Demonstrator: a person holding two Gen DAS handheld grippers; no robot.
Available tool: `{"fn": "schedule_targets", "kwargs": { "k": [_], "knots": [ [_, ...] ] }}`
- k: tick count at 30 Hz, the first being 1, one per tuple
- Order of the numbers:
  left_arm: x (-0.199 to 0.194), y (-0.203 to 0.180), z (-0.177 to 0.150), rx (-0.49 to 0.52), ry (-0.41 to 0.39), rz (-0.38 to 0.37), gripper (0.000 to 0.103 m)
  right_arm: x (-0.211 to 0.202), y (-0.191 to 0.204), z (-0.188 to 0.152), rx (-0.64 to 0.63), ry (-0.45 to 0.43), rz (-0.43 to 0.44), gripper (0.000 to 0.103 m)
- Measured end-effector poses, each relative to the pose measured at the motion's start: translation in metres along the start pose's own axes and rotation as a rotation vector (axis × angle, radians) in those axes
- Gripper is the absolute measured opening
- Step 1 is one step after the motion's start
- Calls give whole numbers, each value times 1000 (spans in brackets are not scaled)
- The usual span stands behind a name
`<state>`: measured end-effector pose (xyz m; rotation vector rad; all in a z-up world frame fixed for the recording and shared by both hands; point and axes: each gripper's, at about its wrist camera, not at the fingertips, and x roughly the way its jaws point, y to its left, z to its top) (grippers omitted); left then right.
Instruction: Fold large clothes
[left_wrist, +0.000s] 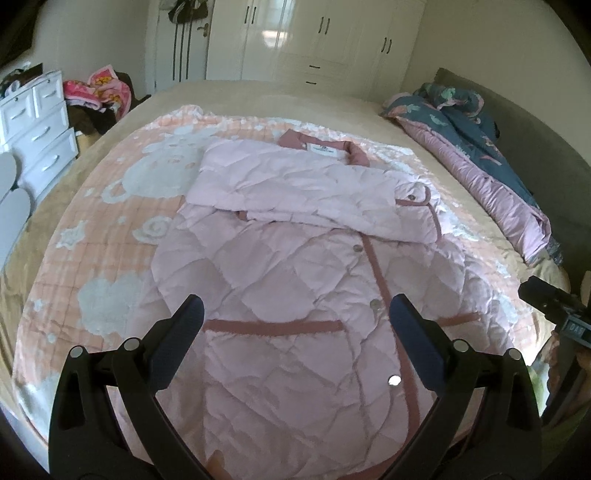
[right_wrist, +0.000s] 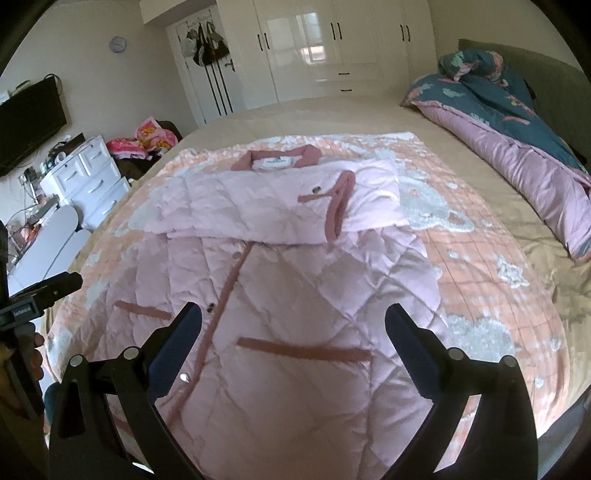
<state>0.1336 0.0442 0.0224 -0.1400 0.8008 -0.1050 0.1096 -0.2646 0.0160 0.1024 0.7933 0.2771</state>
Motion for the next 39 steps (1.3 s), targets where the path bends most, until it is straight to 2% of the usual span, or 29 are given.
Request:
{"fn": "schedule_targets", "kwargs": {
  "k": [30, 39],
  "knots": [
    [19, 66, -61, -76, 100, 106, 94, 16, -84, -85, 124, 229, -163, 99],
    [17, 100, -77, -138, 124, 156, 94, 25, -95, -109, 128, 315, -167, 99]
  ]
}}
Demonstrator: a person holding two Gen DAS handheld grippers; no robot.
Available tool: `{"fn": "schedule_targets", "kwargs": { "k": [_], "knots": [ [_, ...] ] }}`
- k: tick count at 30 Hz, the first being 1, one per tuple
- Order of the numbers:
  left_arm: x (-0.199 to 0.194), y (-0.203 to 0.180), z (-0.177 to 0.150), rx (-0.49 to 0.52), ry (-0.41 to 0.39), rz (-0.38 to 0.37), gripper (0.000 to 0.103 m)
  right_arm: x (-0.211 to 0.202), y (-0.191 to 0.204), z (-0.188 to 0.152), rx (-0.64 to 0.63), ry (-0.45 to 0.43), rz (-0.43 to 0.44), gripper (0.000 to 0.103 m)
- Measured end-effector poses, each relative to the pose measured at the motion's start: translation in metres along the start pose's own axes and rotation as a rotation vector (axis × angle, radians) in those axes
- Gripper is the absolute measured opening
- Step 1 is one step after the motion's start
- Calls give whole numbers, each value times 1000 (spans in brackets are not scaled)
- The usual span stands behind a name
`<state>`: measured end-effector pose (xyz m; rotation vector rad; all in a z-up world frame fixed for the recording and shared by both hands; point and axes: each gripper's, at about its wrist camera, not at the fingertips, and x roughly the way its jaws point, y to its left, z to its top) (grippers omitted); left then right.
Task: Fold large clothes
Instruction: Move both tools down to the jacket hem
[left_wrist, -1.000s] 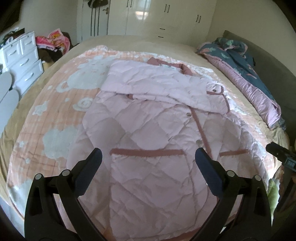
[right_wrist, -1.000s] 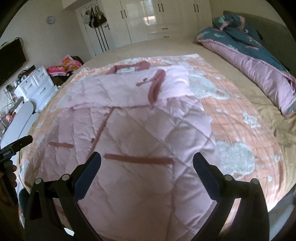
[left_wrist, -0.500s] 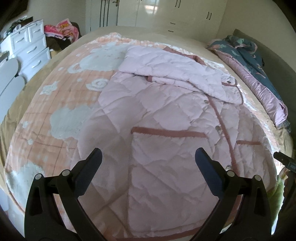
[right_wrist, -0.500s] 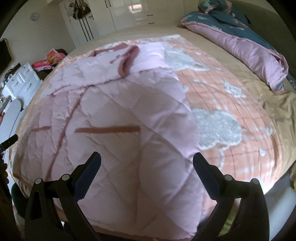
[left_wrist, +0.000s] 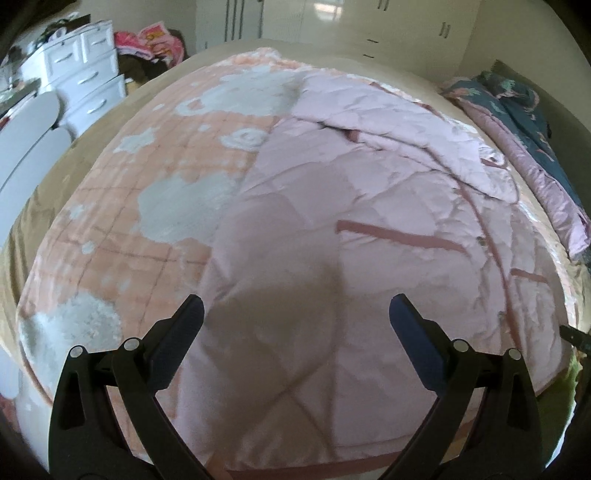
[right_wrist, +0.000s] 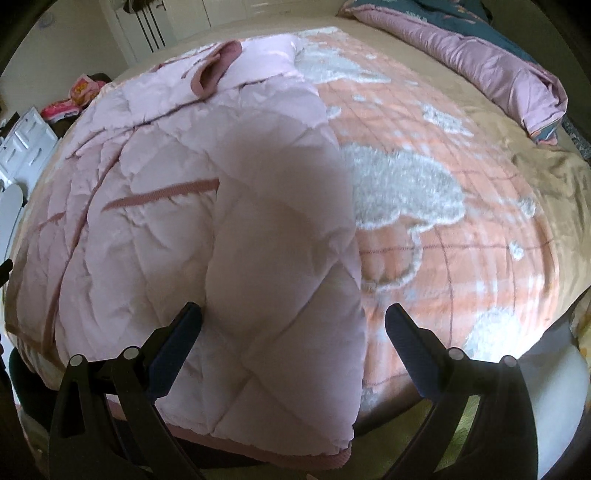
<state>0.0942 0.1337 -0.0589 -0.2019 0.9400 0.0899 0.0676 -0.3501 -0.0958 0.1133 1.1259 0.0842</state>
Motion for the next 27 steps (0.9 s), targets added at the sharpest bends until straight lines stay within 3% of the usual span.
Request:
{"fn": "schedule_targets", "kwargs": {
  "k": [12, 27],
  "knots": [
    [17, 35, -24, -89, 76, -43, 94, 5, -9, -13, 31, 51, 104, 99],
    [9, 26, -45, -63, 84, -121, 94, 2, -12, -34, 26, 63, 208, 97]
  ]
}}
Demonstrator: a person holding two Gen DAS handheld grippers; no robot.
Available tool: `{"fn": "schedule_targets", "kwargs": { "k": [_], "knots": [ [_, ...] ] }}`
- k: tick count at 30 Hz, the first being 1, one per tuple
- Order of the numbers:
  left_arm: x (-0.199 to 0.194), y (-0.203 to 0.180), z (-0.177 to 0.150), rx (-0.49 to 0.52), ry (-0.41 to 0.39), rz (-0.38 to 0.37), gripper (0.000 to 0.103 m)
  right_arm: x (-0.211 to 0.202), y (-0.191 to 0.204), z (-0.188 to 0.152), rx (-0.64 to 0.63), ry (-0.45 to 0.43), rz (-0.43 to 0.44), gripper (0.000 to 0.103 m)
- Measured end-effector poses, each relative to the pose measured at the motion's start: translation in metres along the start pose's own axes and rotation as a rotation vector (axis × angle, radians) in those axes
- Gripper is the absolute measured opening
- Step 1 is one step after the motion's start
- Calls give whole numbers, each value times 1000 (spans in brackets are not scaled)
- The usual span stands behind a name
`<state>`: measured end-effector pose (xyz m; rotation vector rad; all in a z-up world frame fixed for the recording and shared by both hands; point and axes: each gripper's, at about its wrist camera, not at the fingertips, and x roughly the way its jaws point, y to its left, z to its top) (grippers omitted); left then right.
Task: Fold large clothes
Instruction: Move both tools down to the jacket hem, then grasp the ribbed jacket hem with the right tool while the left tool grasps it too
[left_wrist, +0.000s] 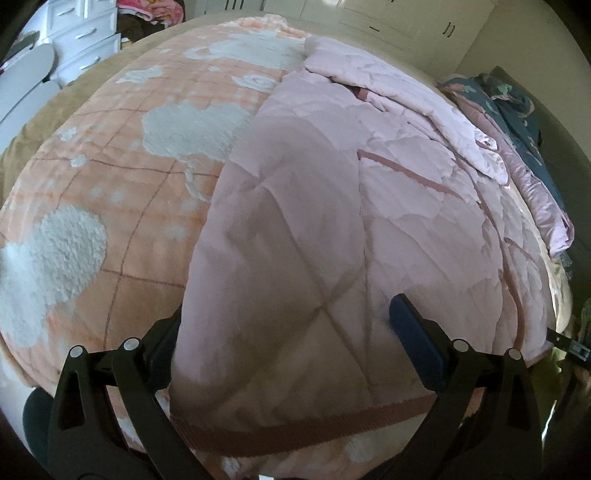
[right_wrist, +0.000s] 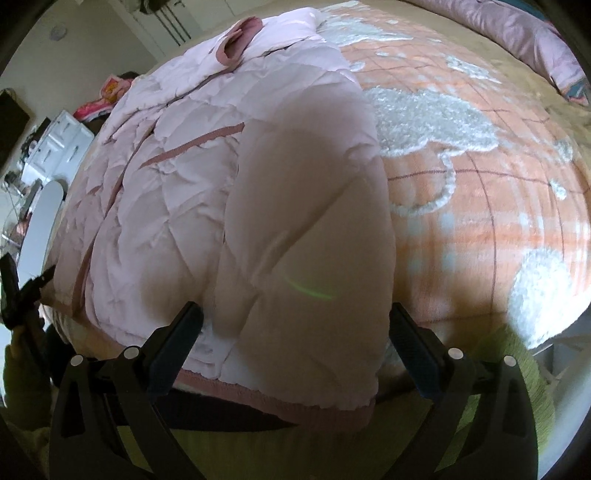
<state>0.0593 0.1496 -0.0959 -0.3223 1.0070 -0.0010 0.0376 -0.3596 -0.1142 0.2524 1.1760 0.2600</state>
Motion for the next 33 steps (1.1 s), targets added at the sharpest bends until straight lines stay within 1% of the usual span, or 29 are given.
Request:
{"fn": "schedule_targets", "kwargs": {
  "k": [2, 4, 8, 10, 11, 13, 16, 18, 19, 22, 26, 27, 28, 30, 31, 32, 33],
  "knots": [
    [0, -1, -1, -4, 1, -2, 94, -1, 1, -2, 0, -4, 3, 94],
    [0, -2, -2, -15, 2, -2, 94, -1, 1, -5, 5, 1, 32, 90],
    [0, -7, -3, -6, 3, -3, 94, -5, 2, -9, -3, -7, 54, 76],
    [1, -6, -3, -12, 3, -6, 94, -10, 3, -12, -2, -17, 88, 54],
    [1, -6, -3, -14, 2, -8, 94, -12, 2, -13, 3, -22, 110, 47],
    [1, -6, -3, -12, -1, -8, 94, -18, 2, -15, 10, -43, 135, 40],
    [1, -6, -3, -13, 2, -9, 94, -23, 0, -13, 24, -65, 184, 38],
    [1, -6, -3, -16, -1, -11, 94, -20, -3, -11, 31, -53, 191, 41],
    [0, -6, -3, -17, -3, -12, 94, -17, -5, -11, 33, -40, 192, 47],
    [-2, -6, -3, -23, -12, -20, 94, -5, -8, -12, 52, 1, 213, 56],
    [-3, -5, -3, -33, -16, -14, 94, 3, -11, -11, 41, 4, 238, 61],
    [-4, -6, -3, -33, -20, -16, 92, 3, -10, -11, 39, 3, 238, 62],
    [-4, -6, -3, -31, -23, -15, 89, 3, -9, -12, 38, 1, 234, 62],
    [-6, -7, -2, -27, -30, -6, 73, 2, -8, -12, 34, -1, 225, 56],
    [-6, -8, -1, -27, -30, -6, 68, 0, -8, -13, 34, -2, 230, 51],
    [-7, -8, -1, -28, -31, -4, 60, -1, -10, -12, 43, -1, 244, 45],
    [-9, -7, 0, -32, -33, -1, 53, 0, -10, -12, 54, 0, 256, 42]
  ]
}}
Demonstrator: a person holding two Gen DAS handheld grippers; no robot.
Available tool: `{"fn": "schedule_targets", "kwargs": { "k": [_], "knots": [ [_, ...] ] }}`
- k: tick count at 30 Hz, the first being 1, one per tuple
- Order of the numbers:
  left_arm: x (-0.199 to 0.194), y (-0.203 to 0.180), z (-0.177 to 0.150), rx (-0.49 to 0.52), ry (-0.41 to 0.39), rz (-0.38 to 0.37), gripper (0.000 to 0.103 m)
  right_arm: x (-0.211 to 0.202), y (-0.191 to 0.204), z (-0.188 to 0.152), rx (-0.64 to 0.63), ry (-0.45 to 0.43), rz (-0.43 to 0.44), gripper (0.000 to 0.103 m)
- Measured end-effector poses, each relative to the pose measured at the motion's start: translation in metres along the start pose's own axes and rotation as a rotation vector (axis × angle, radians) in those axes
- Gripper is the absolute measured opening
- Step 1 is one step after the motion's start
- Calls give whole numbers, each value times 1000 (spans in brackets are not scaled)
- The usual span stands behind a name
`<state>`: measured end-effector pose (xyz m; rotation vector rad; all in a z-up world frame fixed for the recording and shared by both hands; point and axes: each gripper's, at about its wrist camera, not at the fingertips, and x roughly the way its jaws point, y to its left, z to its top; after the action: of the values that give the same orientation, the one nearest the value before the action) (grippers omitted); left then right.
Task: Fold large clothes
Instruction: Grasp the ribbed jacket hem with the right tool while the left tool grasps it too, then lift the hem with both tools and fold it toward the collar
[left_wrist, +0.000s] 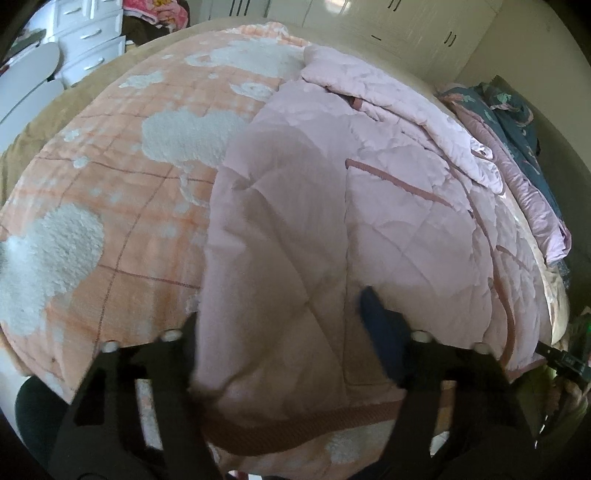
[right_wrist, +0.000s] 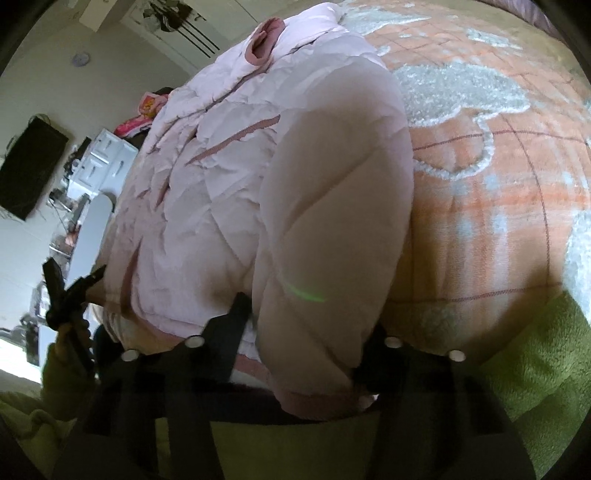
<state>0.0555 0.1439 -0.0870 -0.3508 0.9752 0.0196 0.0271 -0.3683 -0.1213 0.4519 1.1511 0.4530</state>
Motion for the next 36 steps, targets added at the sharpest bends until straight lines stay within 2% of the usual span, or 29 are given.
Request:
{"fn": "schedule_targets", "kwargs": {
  "k": [1, 3, 5, 9, 13, 18, 25, 36],
  "knots": [
    [-1, 1, 1, -2, -1, 0, 49, -2, -1, 1, 15, -6, 19, 36],
    [-4, 1, 2, -1, -10, -8, 32, -7, 4, 2, 10, -24, 32, 32],
    [-10, 0, 3, 4, -28, -23, 22, -15, 13, 4, -21, -45, 28, 29],
    [-27, -9, 14, 6, -88, -67, 12, -41, 27, 15, -62, -129, 89, 26],
    [-45, -26, 31, 49, -165, -113, 10, -60, 41, 32, -82, -229, 145, 24],
    [-60, -44, 59, 84, -229, -150, 10, -76, 56, 63, -93, -316, 146, 24],
    [-69, -62, 84, 98, -285, -184, 10, -86, 75, 99, -121, -361, 147, 22],
    [-75, -76, 119, 84, -311, -235, 10, -103, 90, 137, -139, -408, 164, 22]
  ]
}}
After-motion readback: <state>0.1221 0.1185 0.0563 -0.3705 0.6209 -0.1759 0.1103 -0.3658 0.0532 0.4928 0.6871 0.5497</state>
